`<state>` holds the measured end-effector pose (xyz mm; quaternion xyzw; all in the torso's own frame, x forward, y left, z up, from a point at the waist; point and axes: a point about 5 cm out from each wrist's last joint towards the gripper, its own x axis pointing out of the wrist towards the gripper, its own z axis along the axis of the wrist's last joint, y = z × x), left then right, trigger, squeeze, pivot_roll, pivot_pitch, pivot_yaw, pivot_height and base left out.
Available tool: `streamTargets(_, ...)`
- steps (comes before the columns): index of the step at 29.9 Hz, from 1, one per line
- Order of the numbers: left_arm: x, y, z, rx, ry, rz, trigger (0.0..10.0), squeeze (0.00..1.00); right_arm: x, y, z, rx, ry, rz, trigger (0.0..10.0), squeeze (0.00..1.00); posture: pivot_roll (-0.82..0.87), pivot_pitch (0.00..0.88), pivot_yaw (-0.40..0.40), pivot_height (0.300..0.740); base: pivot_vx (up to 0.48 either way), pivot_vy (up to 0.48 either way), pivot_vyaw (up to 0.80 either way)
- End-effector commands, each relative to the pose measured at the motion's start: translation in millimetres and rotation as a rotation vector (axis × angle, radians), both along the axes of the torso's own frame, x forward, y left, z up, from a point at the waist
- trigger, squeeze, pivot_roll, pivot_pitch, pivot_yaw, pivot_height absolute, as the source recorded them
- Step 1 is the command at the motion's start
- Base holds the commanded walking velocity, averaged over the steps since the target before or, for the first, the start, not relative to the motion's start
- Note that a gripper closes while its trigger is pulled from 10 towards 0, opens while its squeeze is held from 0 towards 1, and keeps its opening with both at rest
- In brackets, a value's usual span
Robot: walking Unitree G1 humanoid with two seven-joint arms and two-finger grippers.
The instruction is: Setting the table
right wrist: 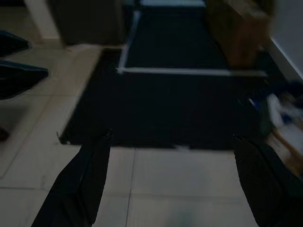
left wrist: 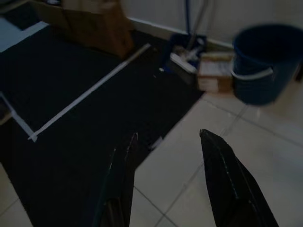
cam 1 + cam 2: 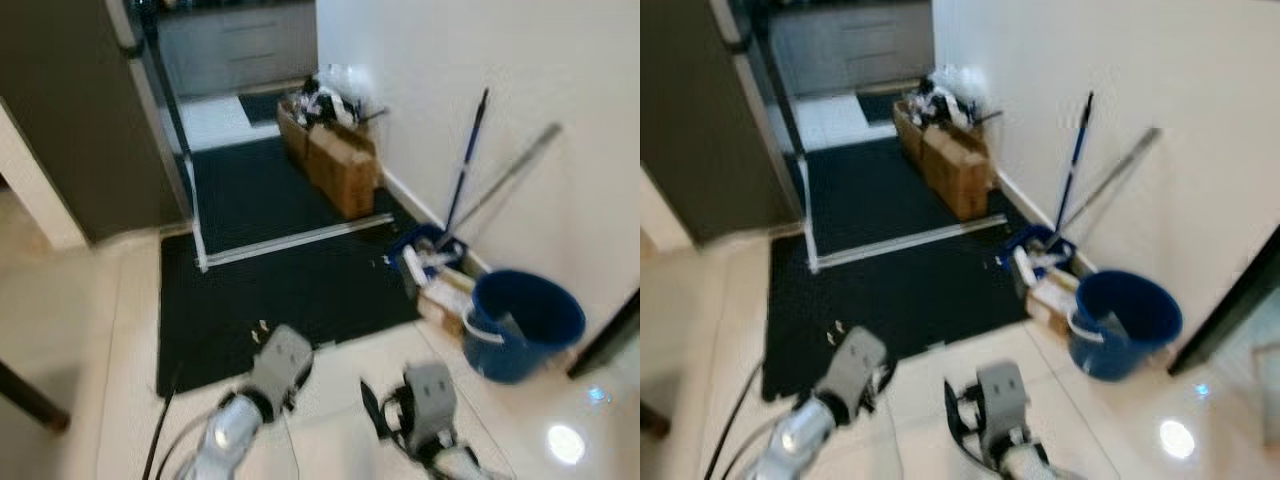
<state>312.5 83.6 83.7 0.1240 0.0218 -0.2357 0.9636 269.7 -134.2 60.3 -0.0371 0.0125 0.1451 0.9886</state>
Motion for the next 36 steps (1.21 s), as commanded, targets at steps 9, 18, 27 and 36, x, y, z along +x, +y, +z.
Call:
streamTargets(9,0.1,24.3,-6.5,-0.108,0.152,0.08,10.0,0.0,-3.0,8.2,-0.7,0.021,0.025,0.067,10.0,0.0,0.03,0.07,0.118,0.74,0.0,0.0,0.79)
streamTargets(18,1.1,28.5,-2.1,-0.142,0.19,0.113,10.0,0.0,0.6,6.3,5.2,0.068,0.02,0.048,10.0,0.0,0.03,0.067,0.114,0.74,0.0,0.0,0.79)
streamTargets(27,0.8,22.6,3.8,-0.122,0.196,0.096,10.0,0.0,6.1,-8.2,10.2,0.22,0.032,-0.071,10.0,0.0,0.03,0.066,0.117,0.74,0.0,0.0,0.79)
streamTargets(36,3.1,20.1,10.1,-0.066,0.161,0.096,10.0,0.0,6.1,-7.4,11.4,0.241,0.035,-0.074,10.0,0.0,0.03,0.071,0.122,0.74,0.0,0.0,0.79)
